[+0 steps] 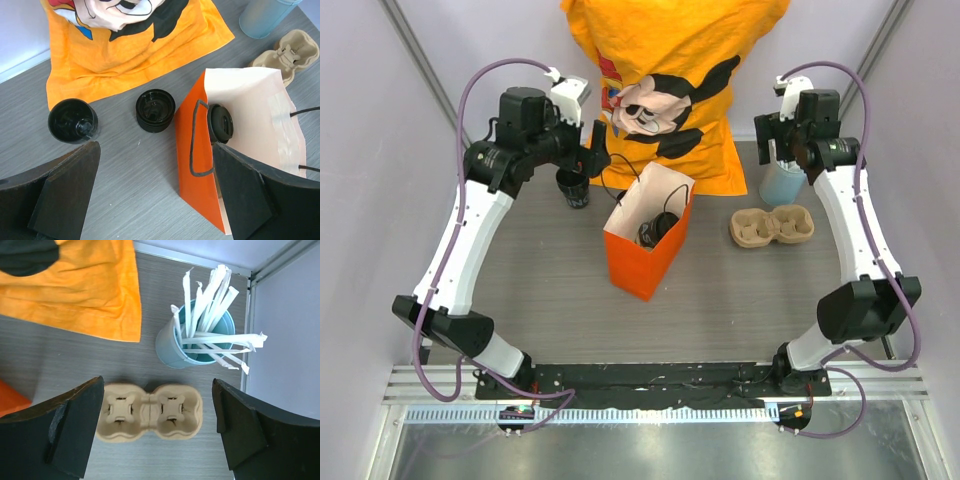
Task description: Pack the takeout coffee
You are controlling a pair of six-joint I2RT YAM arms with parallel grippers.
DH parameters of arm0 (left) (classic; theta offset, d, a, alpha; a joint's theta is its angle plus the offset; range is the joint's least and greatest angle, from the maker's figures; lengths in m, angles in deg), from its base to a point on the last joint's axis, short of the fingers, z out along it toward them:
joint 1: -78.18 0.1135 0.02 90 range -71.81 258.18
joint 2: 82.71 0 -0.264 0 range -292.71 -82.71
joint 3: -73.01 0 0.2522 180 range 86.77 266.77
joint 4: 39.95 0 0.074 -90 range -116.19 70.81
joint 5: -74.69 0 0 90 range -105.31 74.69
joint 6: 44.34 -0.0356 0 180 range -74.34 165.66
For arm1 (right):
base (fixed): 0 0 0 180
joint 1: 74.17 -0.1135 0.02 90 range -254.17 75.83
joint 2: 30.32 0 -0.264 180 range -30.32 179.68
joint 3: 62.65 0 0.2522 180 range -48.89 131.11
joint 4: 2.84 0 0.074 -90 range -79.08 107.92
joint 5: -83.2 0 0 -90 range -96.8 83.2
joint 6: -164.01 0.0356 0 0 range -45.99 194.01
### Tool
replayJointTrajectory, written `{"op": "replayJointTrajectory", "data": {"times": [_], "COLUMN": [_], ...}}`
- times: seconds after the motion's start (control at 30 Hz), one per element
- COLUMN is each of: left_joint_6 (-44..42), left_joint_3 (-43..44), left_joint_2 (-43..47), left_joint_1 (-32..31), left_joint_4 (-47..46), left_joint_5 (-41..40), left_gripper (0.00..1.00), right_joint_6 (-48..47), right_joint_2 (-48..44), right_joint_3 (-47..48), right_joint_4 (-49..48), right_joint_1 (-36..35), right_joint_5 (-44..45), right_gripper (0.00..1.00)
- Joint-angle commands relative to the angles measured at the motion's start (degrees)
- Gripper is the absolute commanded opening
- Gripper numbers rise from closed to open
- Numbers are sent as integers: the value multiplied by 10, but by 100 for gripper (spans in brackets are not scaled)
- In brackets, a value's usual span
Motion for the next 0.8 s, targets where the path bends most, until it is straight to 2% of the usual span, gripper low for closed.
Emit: {"op": "replayJointTrajectory", "data": {"times": [0.0, 0.13, 0.33, 0.77], "left_joint_6": [-13, -32, -37, -35], "left_joint_3": [18, 3, -13, -14], "left_joint_2": [19, 23, 27, 23], "left_joint_1": [5, 5, 7, 10], "left_joint_4": [11, 13, 14, 15], "left_joint_5": [10, 10, 11, 13], "left_gripper": [100, 100, 100, 100], "right_joint_6": [15, 10, 8, 10], "right_joint_2": [29, 54, 108, 155], "right_joint_3": [-19, -40, -31, -27], "right_joint_4": [-83, -138, -168, -228], "right_joint_1": [17, 24, 26, 30], "right_joint_5": [6, -1, 17, 49], "right_gripper": [89, 79, 63, 53]}}
